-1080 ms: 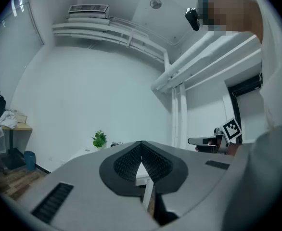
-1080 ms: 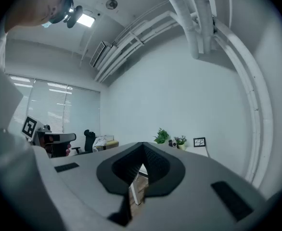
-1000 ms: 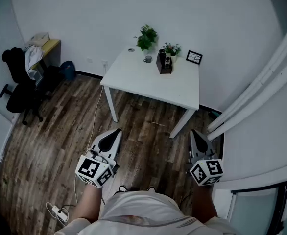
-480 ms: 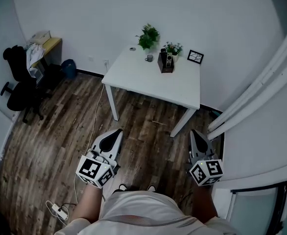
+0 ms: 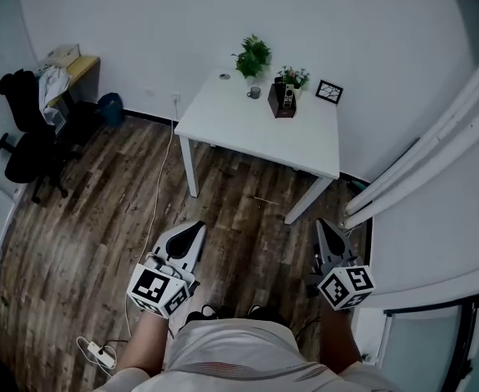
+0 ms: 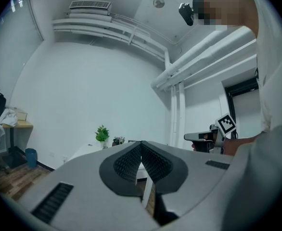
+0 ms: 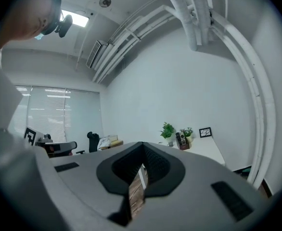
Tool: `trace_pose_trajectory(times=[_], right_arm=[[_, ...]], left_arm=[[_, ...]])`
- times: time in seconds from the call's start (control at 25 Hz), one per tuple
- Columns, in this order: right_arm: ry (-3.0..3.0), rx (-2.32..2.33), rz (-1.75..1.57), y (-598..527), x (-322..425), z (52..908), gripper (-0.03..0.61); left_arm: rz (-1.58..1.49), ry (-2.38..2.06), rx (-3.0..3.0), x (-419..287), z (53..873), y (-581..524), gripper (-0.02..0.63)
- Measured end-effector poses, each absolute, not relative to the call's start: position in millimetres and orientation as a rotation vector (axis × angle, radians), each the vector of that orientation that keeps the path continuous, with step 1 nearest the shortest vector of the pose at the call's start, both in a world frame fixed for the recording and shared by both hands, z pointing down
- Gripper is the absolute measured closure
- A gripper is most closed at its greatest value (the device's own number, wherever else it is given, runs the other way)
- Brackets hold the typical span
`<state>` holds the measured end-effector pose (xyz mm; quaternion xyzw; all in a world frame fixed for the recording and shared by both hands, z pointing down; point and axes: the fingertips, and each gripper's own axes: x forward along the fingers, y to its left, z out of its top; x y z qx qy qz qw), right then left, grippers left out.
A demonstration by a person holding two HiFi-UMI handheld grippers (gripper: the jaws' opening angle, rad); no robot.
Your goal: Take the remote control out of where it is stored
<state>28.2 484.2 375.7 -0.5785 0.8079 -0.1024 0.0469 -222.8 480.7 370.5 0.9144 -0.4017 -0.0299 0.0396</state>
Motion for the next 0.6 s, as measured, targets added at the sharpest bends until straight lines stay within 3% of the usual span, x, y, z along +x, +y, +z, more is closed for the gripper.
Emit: trace_pose_trajectory(times=[0.32, 0.6], right_arm=[[2.469, -1.813, -0.325, 473, -5, 389, 0.565], [2.548, -1.846, -0.093, 428, -18, 378, 0.565]], left_arm=[[-0.088, -1.197, 2.776, -256, 386, 464, 0.606], [-0.057, -1.204, 2.802, -253, 386, 421, 0.606]])
